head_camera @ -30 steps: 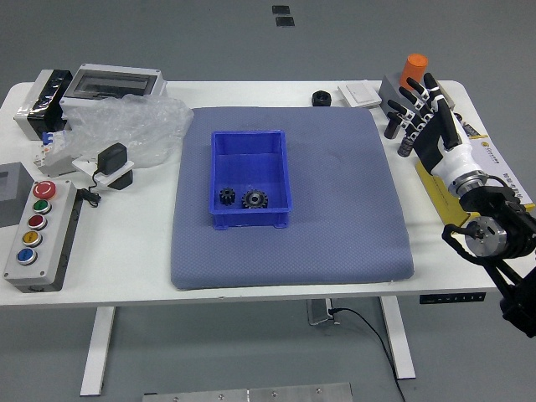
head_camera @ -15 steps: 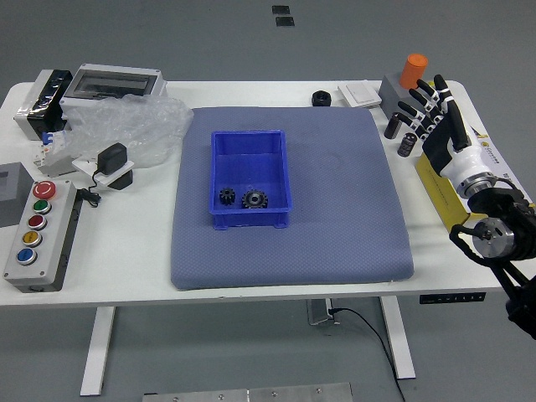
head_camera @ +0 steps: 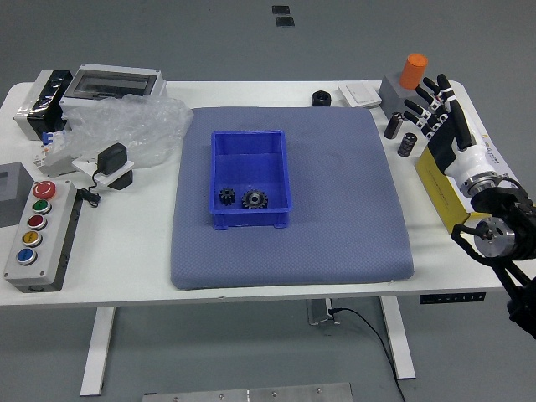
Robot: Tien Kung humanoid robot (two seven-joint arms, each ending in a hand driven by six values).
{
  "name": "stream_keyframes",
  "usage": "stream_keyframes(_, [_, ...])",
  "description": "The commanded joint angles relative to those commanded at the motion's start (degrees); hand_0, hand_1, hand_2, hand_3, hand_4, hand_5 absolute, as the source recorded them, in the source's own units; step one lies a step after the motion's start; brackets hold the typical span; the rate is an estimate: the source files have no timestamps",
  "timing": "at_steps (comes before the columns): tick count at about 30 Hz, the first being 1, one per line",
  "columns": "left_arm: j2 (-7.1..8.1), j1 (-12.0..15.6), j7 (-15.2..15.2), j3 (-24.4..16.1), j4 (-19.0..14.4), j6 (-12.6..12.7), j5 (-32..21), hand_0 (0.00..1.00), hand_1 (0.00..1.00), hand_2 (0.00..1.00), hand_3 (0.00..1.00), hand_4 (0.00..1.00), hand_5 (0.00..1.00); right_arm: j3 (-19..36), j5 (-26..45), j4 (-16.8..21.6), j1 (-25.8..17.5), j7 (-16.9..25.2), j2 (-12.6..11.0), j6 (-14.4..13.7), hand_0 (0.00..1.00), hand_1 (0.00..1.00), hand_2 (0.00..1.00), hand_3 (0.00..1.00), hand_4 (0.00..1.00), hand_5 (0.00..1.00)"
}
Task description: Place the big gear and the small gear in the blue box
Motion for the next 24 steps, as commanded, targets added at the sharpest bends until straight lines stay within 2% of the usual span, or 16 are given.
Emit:
stream_keyframes(11, [-0.07,-0.12,-0.02,-0.21,0.00,-0.02,0.31,0.849,0.797,0.795,0.843,0.582,0.062,0.16,-1.73,0.24,-0.31,0.53,-0.04,-1.67,0.879,0.836,0.941,0.912,0.843,0.685])
stream_keyframes(24, [0.00,-0.16,0.02,-0.15,0.00,-0.01,0.37,0.849,0.797,0.795,0.843,0.582,0.063,0.71,-2.31,0.51,-1.13,0.47,-0.46,-2.05,0.876,0.831,0.941,0.908,0.840,0.669])
